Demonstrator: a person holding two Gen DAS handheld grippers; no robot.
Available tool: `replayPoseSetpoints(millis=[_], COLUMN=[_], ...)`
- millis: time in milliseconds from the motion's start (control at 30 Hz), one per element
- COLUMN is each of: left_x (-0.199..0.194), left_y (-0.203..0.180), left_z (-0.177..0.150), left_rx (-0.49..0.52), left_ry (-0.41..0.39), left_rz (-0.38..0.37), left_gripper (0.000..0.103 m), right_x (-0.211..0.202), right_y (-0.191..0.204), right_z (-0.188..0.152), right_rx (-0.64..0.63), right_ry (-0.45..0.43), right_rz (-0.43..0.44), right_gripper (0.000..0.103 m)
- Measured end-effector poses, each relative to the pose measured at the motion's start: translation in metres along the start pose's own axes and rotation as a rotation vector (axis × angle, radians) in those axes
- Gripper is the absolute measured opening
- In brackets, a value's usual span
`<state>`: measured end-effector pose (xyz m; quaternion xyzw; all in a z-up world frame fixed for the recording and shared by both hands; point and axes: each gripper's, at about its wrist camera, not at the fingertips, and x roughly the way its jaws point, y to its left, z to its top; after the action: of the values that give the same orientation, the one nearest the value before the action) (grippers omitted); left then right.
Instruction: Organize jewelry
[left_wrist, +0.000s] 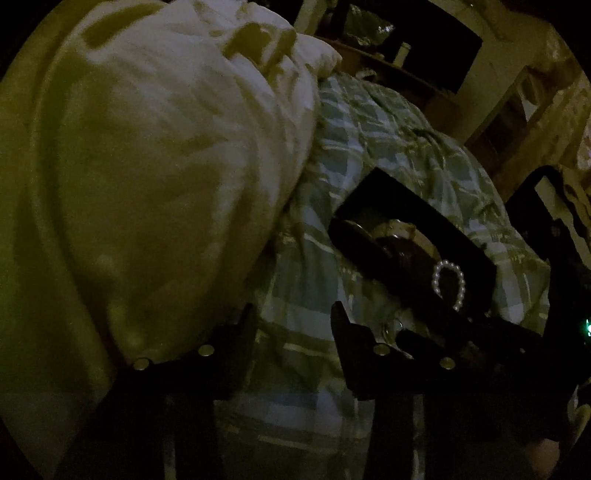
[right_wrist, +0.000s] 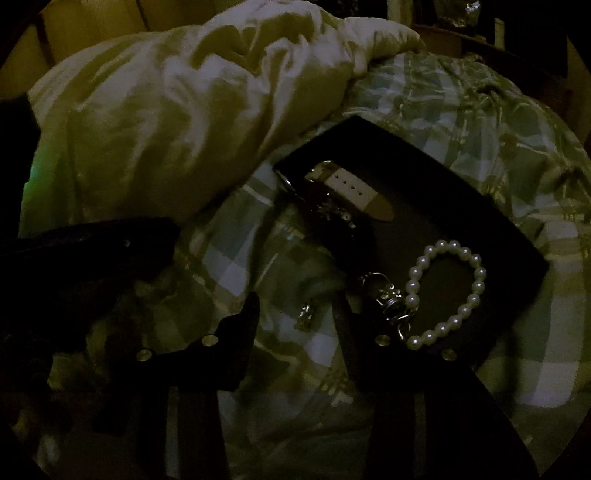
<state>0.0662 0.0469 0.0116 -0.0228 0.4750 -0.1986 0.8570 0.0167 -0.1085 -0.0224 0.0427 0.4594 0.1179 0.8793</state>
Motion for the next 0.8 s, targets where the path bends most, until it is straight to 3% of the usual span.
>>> replayPoseSetpoints(millis=[367, 467, 533, 633, 733, 800], left_x=[0.012, 0.015, 0.018, 0.02, 0.02, 0.022], left_y=[-0.025, -0.025, -0.025, -0.03, -0.036, -0.037], left_z=[-0.012, -0.012, -0.013, -0.014, -0.016, -0.017], left_rx=[0.112, 0.106, 0.101, 0.112, 0.135, 0.144], left_ry=[0.023, 0.029, 0.035, 0.04, 0.037, 0.036], left_rz=[-0.008, -0.012, -0.018, -0.027, -0.034, -0.039], left_gripper=[0.035, 0.033, 0.032, 0.031, 0.031, 0.03], right_x=[0.007, 0.019, 0.026, 0.033, 0.033, 0.031], right_y=[0.022, 0.019, 0.017, 0.013, 0.012, 0.012], right_z=[-0.006, -0.008, -0.009, -0.008, -0.008, -0.008], right_rx=[-0.11, -0.094, -0.079, -0.05, -0.038, -0.035], right_ry=[0.01, 0.069, 0.096, 0.117, 0.114, 0.109], right_rz=[-0.057, -0.053, -0.047, -0.045, -0.031, -0.018], right_gripper=[0.04, 0.031, 0.03, 0.027, 0.014, 0.012])
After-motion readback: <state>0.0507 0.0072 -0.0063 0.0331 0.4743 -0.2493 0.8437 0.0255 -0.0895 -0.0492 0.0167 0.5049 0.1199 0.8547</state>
